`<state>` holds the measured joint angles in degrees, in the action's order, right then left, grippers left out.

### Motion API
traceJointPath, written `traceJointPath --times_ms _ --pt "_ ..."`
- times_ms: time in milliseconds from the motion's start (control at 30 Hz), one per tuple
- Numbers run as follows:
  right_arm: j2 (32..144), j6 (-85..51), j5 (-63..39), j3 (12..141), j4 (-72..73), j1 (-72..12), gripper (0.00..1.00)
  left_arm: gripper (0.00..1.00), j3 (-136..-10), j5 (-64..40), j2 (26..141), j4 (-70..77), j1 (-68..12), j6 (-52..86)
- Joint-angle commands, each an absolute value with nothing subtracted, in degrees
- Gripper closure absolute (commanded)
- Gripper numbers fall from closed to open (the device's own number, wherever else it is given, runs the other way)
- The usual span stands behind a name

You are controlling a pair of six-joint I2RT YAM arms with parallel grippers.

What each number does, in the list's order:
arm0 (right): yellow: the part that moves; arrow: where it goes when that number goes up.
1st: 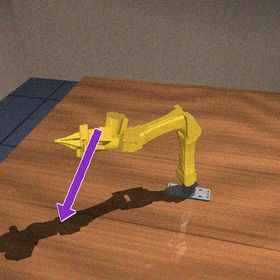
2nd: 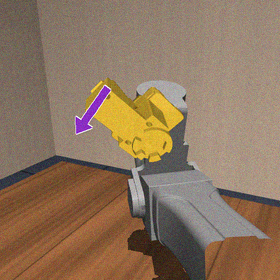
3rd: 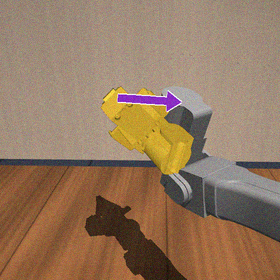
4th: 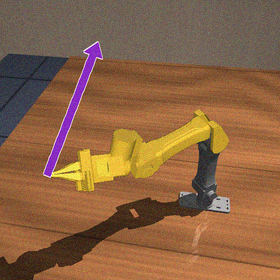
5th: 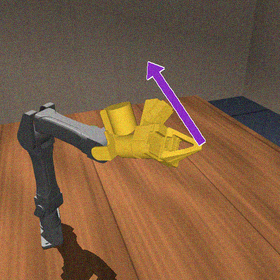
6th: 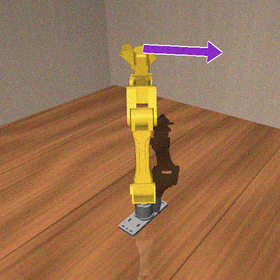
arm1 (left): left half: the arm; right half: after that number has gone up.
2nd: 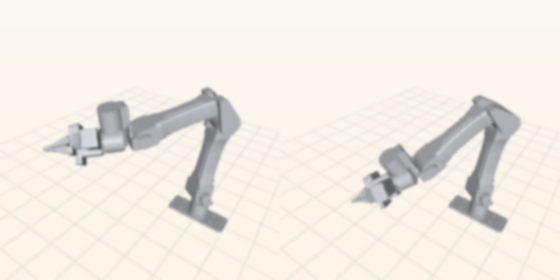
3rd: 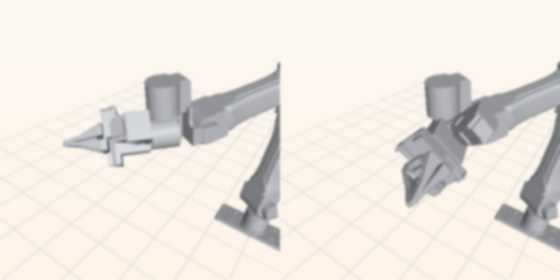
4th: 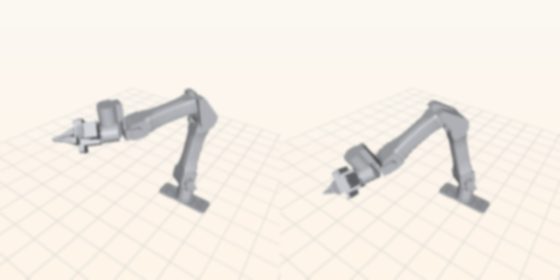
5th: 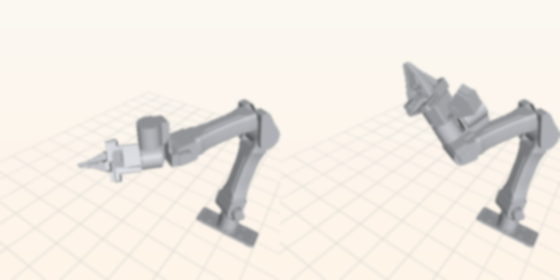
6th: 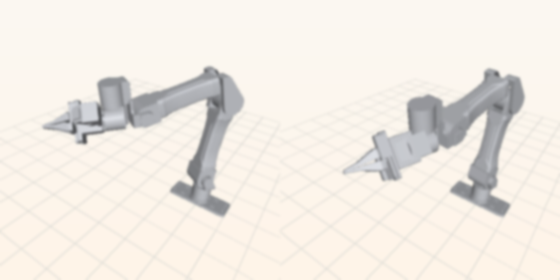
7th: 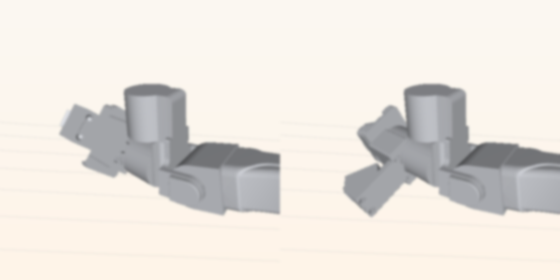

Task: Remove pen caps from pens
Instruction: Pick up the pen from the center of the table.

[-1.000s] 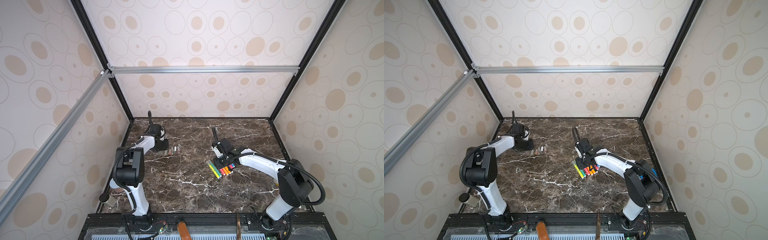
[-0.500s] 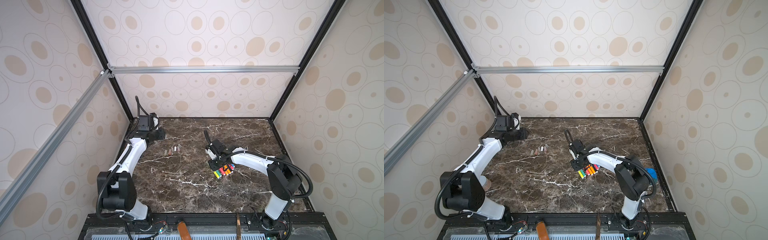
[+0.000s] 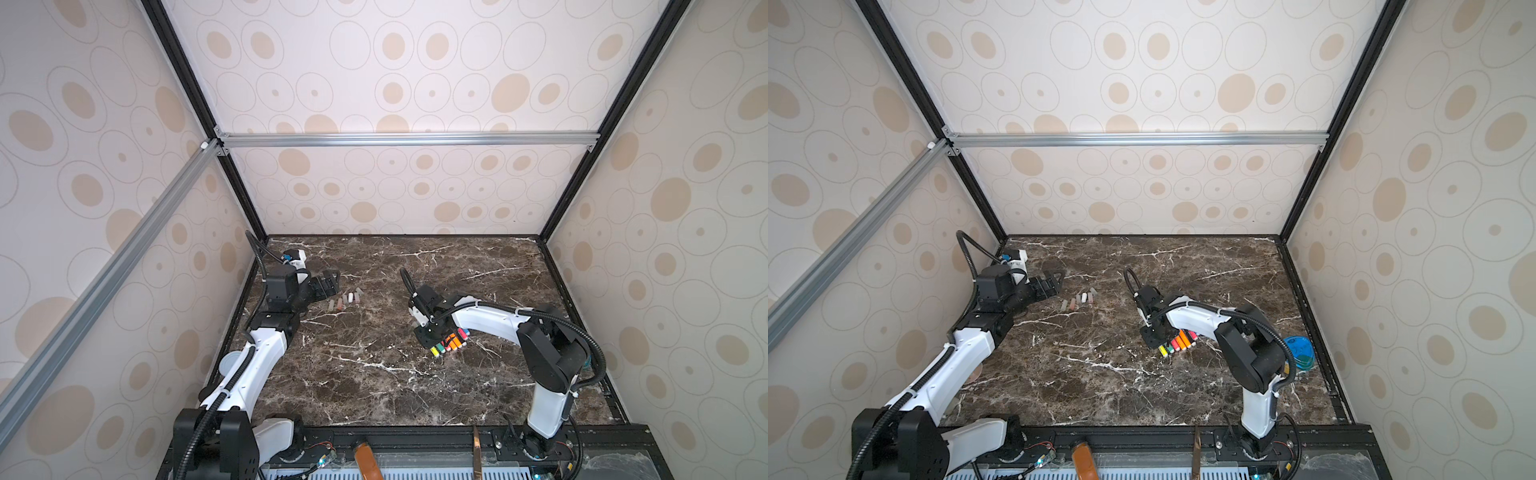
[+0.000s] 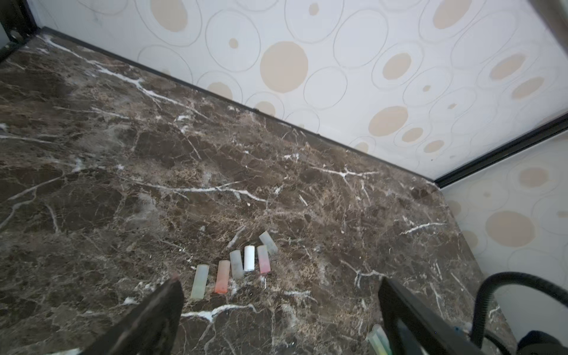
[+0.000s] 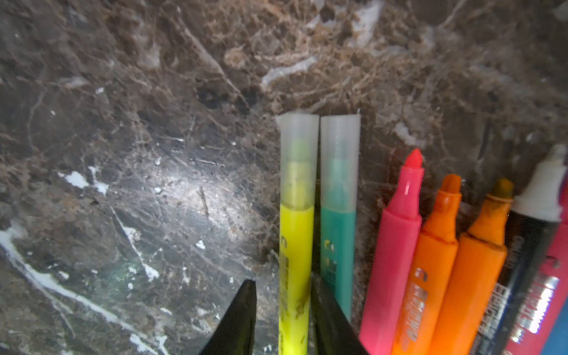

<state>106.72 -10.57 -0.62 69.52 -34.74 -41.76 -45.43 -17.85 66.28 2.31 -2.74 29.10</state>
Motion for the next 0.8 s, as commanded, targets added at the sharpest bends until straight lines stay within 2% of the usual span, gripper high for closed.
traceJointPath --times_ms 0,167,500,767 --pt "108.1 -9.9 0.0 70.8 -36.4 -42.3 0.67 0.00 -47.5 -17.5 64.7 7.9 -2.8 31.3" --pt "110.0 -9.7 -0.3 71.3 -36.3 -42.8 0.68 0.03 -47.3 -19.4 65.2 7.8 -2.8 30.7" --pt "105.4 -8.9 -4.6 70.8 -34.0 -43.5 0.93 0.17 -45.2 -24.8 64.6 7.7 -2.9 29.6" --pt "97.7 -8.6 -11.7 70.4 -28.6 -43.4 0.98 0.22 -34.2 -35.2 61.8 18.6 -4.1 36.8"
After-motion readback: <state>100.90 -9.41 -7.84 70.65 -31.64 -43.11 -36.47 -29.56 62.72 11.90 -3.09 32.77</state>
